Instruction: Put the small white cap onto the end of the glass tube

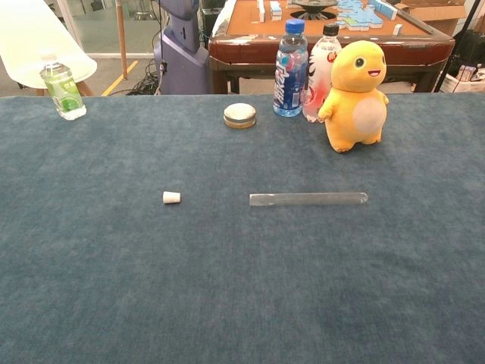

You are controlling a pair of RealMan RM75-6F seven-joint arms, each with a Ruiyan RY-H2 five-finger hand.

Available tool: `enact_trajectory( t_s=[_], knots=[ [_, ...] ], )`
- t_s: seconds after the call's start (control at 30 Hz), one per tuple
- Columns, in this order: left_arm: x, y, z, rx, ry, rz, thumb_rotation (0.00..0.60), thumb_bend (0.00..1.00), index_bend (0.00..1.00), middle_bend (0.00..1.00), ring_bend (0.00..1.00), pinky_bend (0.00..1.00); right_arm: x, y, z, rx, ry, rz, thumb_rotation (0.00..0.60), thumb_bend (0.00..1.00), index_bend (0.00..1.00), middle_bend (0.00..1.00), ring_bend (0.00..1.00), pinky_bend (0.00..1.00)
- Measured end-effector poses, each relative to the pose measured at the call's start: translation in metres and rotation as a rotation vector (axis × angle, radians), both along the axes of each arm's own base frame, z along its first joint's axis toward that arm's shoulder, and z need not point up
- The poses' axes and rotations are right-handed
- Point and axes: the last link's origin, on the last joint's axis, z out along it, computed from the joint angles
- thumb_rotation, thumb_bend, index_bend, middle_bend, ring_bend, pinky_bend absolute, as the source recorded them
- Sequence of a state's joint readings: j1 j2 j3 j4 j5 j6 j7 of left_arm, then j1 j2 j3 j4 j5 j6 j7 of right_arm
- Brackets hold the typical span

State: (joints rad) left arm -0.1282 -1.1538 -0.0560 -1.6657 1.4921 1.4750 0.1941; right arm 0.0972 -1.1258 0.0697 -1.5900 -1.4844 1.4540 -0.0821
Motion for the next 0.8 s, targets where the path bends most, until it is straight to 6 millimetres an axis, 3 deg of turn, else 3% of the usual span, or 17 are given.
enact_trajectory(
  t_s=[0.5,0.63,0.8],
  knots=[
    [0.002,0.005,-0.002,-0.011,-0.001,-0.023,0.6,0.28,0.15,0.18,0.24,0.23,0.004,-0.003,0.004,-0.002,-0.012,0.016,0.6,0.28,0.24,0.32,0.25,0.29],
    [0.005,0.012,-0.002,-0.021,0.003,-0.044,0.6,0.28,0.17,0.24,0.32,0.31,0.008,-0.006,0.006,-0.009,-0.011,0.023,0.6,0.28,0.24,0.32,0.25,0.29],
    [0.011,0.025,-0.003,-0.05,0.004,-0.08,0.6,0.32,0.2,0.4,0.51,0.57,0.012,-0.009,0.009,-0.018,-0.01,0.025,0.6,0.28,0.24,0.32,0.25,0.29]
  ],
)
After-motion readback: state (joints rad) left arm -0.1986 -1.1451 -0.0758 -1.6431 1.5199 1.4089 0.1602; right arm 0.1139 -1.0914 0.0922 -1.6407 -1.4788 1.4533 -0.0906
